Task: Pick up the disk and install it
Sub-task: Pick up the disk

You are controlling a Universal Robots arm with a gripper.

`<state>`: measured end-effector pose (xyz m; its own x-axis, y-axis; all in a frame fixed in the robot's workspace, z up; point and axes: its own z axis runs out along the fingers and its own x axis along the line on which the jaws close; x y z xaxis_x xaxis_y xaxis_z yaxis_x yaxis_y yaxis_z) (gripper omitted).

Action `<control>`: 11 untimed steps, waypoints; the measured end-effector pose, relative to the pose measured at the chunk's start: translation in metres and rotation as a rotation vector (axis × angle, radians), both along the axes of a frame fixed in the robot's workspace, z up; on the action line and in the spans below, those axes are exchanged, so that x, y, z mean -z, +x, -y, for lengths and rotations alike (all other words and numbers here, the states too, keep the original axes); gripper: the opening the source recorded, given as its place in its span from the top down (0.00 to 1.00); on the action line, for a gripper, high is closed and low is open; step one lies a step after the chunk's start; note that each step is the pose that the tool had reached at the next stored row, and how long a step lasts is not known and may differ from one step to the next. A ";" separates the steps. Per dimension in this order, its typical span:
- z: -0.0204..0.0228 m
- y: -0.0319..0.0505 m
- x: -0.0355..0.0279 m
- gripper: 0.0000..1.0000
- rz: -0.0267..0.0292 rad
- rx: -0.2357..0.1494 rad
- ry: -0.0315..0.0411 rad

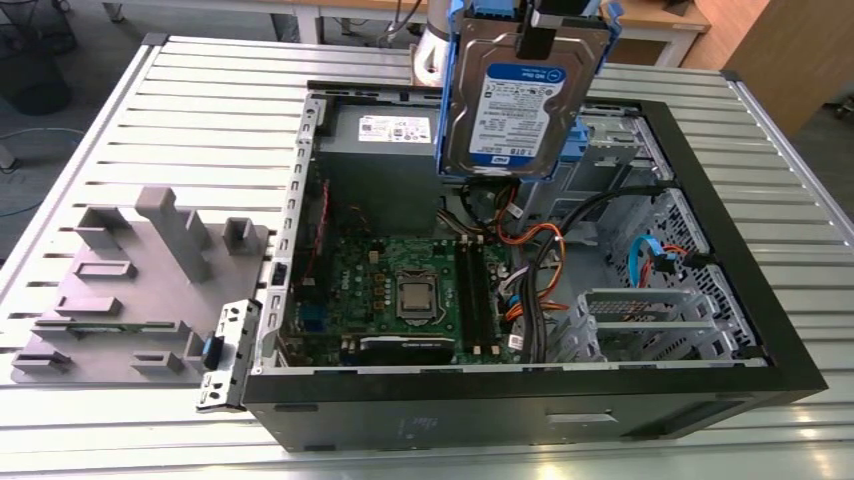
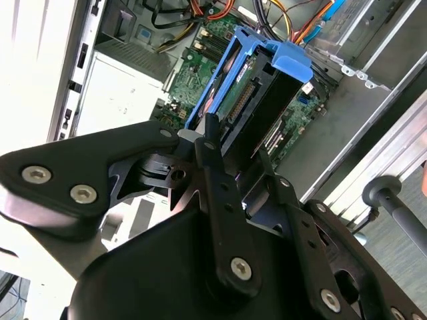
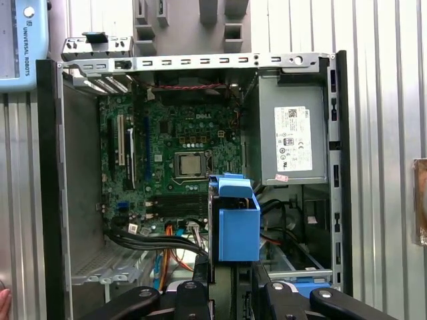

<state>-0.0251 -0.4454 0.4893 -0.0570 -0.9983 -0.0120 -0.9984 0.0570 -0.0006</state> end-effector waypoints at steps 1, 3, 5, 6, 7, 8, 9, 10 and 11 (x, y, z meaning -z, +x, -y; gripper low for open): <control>0.0003 0.0000 0.0000 0.65 0.0000 0.000 0.0000; 0.0007 0.0000 0.0000 0.65 -0.0001 0.000 -0.0001; 0.0013 0.0000 0.0000 0.65 0.0000 0.000 -0.0001; 0.0017 0.0000 0.0000 0.65 0.0000 0.000 -0.0001; 0.0021 0.0000 0.0000 0.65 0.0000 0.000 -0.0002; 0.0025 0.0000 0.0000 0.65 0.0000 0.000 -0.0002; 0.0029 0.0000 0.0000 0.65 0.0000 0.000 -0.0002; 0.0034 0.0001 0.0000 0.65 0.0000 0.000 -0.0002; 0.0039 0.0001 0.0000 0.65 0.0000 0.000 -0.0002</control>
<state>-0.0250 -0.4493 0.4893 -0.0569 -0.9983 -0.0118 -0.9984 0.0569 -0.0006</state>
